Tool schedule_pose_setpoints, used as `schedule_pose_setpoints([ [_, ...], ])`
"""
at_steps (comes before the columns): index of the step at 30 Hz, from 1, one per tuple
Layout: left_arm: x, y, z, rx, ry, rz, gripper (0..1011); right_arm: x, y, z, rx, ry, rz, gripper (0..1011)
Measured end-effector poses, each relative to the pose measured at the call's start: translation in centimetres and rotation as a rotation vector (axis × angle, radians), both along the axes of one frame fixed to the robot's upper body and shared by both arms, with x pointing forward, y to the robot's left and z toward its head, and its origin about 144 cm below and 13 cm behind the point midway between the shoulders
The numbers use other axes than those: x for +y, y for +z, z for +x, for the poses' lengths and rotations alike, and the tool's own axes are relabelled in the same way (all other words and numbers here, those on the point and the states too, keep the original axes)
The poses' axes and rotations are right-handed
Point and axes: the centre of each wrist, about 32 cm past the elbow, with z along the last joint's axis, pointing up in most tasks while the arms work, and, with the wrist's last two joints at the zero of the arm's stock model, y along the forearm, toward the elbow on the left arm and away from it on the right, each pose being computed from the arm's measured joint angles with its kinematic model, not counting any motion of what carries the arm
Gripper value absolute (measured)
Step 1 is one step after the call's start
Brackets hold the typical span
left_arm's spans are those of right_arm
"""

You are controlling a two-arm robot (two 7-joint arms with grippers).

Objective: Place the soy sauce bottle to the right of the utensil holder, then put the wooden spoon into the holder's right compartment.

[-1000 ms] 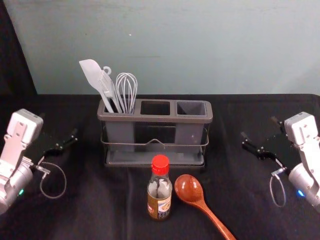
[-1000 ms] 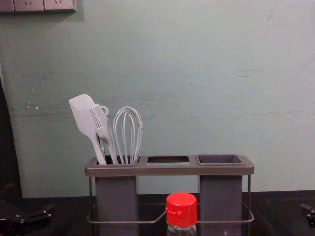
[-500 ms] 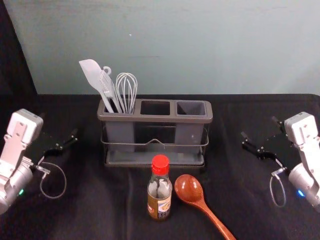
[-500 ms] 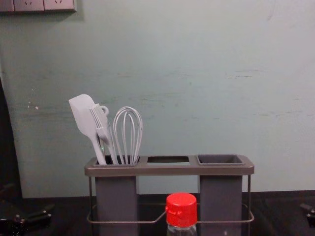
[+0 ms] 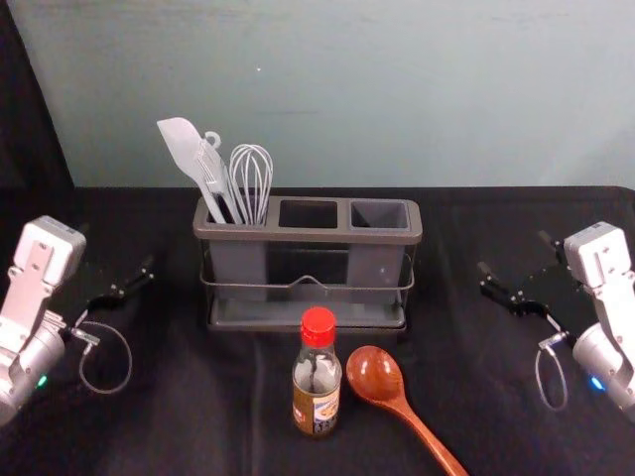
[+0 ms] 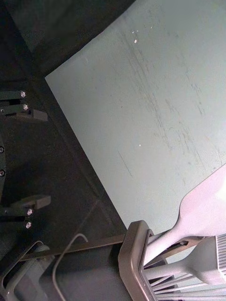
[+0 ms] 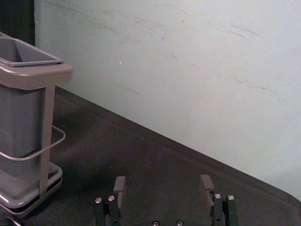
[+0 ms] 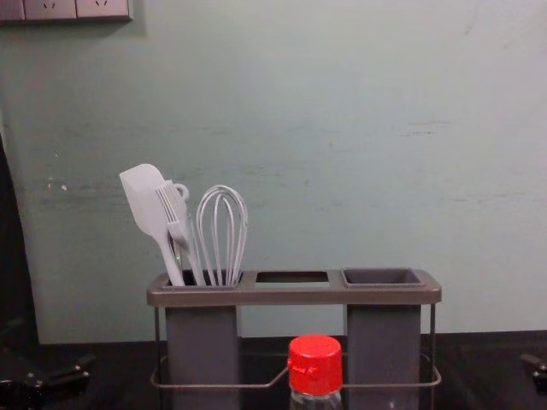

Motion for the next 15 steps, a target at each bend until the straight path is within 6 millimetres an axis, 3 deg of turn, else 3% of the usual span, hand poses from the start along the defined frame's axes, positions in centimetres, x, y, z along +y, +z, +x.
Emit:
schedule_pose_setpoints([
  [15,0.0,0.0,0.0,0.0,0.0,0.0,1011,0.0,0.0,0.0,0.0,0.0,0.0,1004],
])
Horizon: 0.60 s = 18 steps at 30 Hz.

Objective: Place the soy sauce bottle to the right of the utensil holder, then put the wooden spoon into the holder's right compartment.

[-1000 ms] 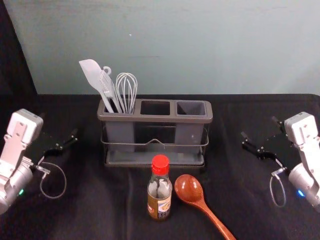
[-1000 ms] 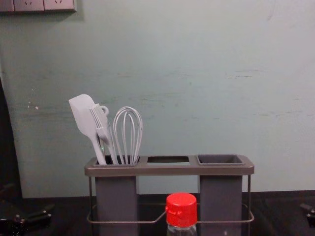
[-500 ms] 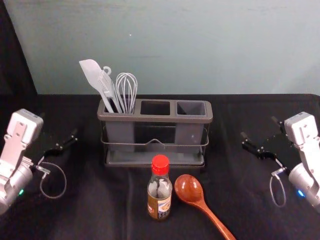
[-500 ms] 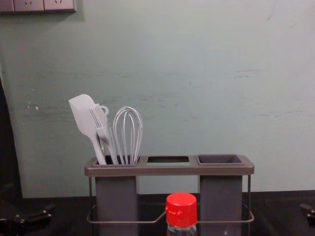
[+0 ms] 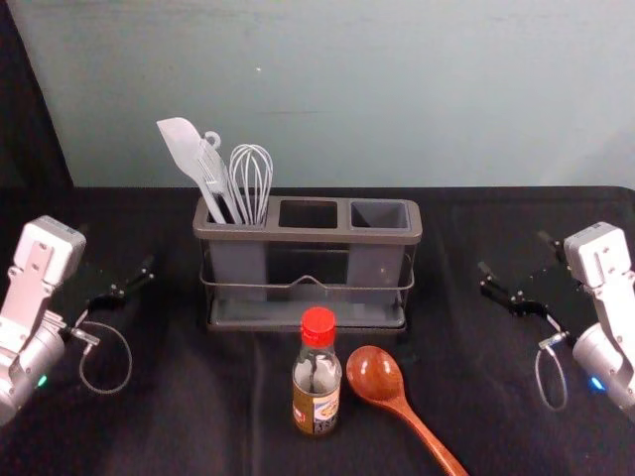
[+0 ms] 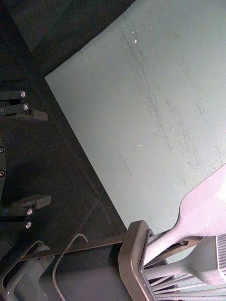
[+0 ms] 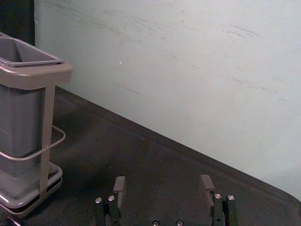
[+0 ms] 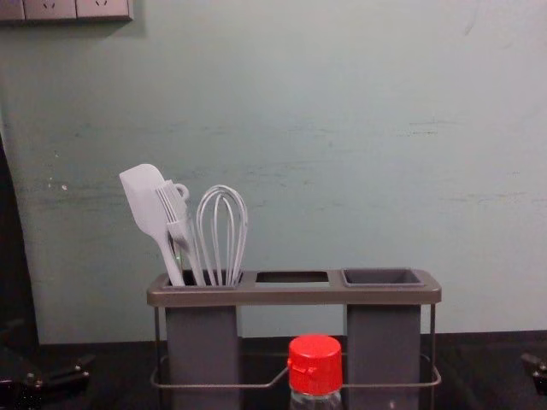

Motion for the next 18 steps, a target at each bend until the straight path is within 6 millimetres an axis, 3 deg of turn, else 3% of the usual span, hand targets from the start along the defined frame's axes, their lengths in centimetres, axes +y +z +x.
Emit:
schedule_pose_setpoints([
  [18,0.0,0.0,0.0,0.0,0.0,0.0,1012,0.0,0.0,0.0,0.0,0.0,0.0,1004],
])
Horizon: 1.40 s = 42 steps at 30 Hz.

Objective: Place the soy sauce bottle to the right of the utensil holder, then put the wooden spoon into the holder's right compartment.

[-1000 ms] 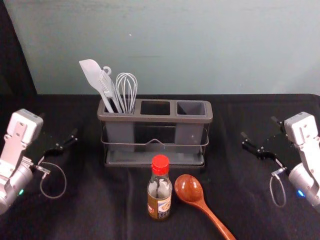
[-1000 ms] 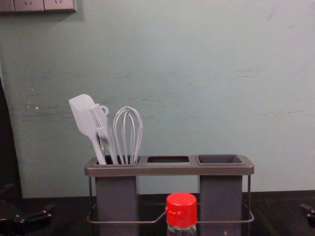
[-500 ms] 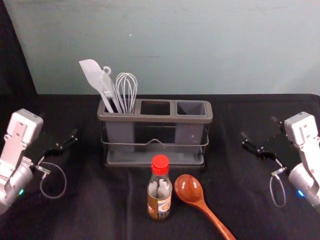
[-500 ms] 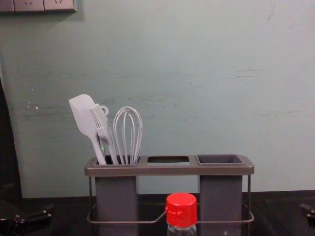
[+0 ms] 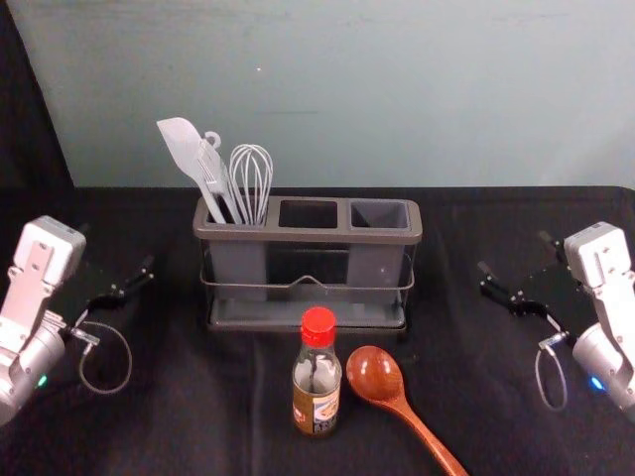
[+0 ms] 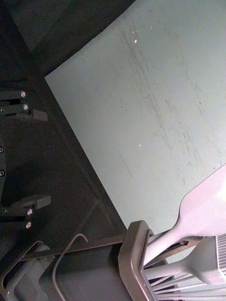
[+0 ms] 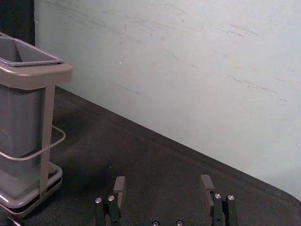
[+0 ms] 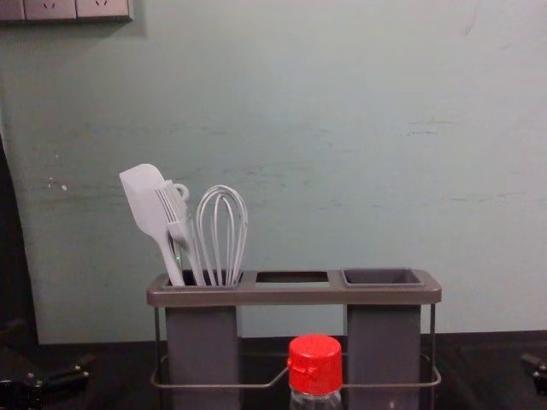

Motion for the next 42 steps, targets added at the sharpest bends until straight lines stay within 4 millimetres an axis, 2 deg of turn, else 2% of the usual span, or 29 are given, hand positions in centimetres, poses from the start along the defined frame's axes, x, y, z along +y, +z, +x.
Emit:
schedule_pose_setpoints([
  [29,0.0,0.0,0.0,0.0,0.0,0.0,1011,-0.1,0.0,-0.2,-0.02,-0.006,0.002,1004],
  [35,0.0,0.0,0.0,0.0,0.0,0.0,1012,-0.5,0.6,-0.7,-0.057,0.001,0.024,1004],
  [42,0.0,0.0,0.0,0.0,0.0,0.0,1011,-1.2,1.7,-2.6,-0.076,0.061,0.087,1004],
])
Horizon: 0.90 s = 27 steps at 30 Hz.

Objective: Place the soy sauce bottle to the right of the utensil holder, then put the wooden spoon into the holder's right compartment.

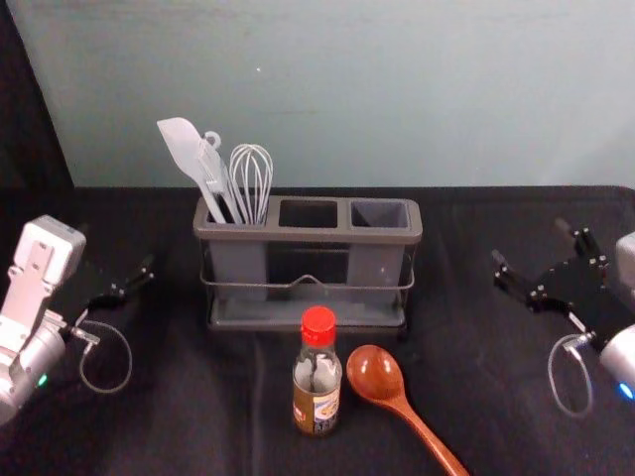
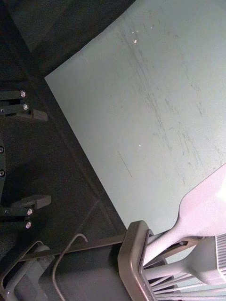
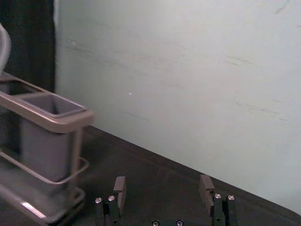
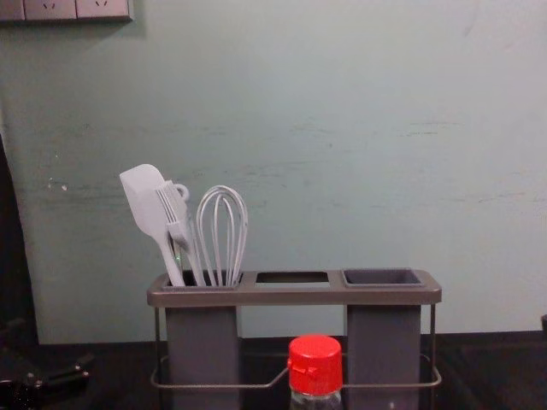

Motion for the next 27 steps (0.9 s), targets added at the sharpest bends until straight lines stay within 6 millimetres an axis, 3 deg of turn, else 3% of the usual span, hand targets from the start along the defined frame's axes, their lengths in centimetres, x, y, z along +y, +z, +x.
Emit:
schedule_pose_setpoints([
  [6,0.0,0.0,0.0,0.0,0.0,0.0,1011,-1.2,0.8,-2.6,0.016,0.096,0.076,1004],
  [16,0.0,0.0,0.0,0.0,0.0,0.0,1012,-2.1,2.1,-4.4,0.073,0.353,0.126,1004],
  [27,0.0,0.0,0.0,0.0,0.0,0.0,1011,-0.5,2.3,-3.6,0.12,0.644,0.14,1004],
])
